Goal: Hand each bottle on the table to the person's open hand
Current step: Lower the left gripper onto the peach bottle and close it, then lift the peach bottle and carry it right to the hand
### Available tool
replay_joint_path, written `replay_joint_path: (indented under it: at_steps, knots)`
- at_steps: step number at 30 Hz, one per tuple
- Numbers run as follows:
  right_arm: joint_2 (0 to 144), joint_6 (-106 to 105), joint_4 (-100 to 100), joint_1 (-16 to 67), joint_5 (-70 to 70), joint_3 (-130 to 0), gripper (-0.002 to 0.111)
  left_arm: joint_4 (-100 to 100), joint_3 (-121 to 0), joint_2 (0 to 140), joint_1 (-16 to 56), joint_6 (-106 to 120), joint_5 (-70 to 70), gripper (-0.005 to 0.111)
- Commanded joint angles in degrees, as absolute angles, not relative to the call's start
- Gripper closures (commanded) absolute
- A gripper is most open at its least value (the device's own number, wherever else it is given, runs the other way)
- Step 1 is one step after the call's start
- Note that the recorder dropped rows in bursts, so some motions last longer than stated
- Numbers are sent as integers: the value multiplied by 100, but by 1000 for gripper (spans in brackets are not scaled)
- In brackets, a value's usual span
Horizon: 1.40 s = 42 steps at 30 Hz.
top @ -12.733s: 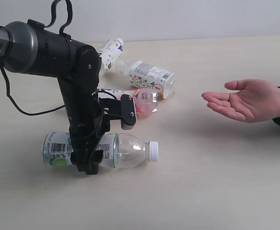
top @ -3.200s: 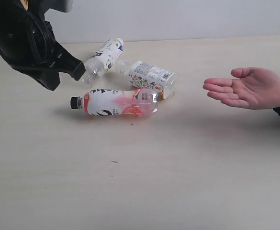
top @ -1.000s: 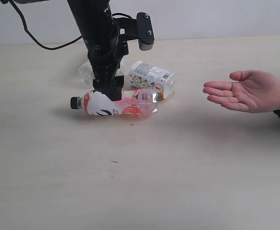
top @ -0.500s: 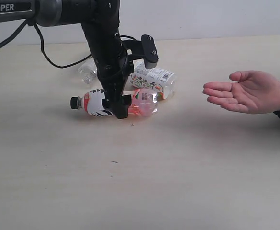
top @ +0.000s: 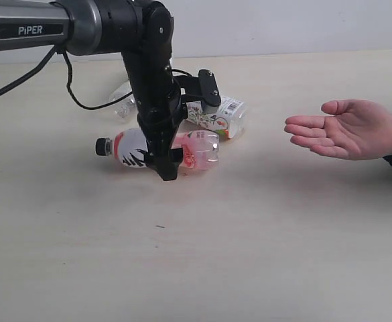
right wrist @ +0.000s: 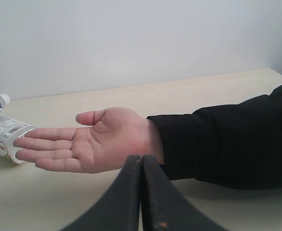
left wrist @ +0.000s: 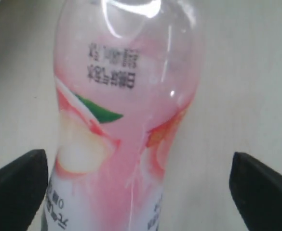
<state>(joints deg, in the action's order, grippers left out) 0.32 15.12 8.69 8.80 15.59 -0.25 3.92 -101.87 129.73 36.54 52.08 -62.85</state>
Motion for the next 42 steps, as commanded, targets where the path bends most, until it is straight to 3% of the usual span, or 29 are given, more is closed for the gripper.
replay_joint_path:
  at_steps: [1,20,23,26,32,42]
  knots:
    - [0,1515,892,899,1511,0,108,399,-10200,13047,3661,5241,-6263,10]
    - [0,1515,892,899,1511,0,108,399,-10200,13263,3661,5304,-5996,10]
    - [0,1515,892,899,1511,0,108,399,-10200,13242,3661,5304,-5997,21]
    - [0,1515,892,899,1511,0,108,399,-10200,13242,3661,5304,-5997,43]
    - [0,1515,892,899,1511,0,108,399,-10200,13242,3661,5304,-6053,105]
    - [0,1515,892,899,1511,0,108,381,-10200,12975,3661,4992,-6416,107]
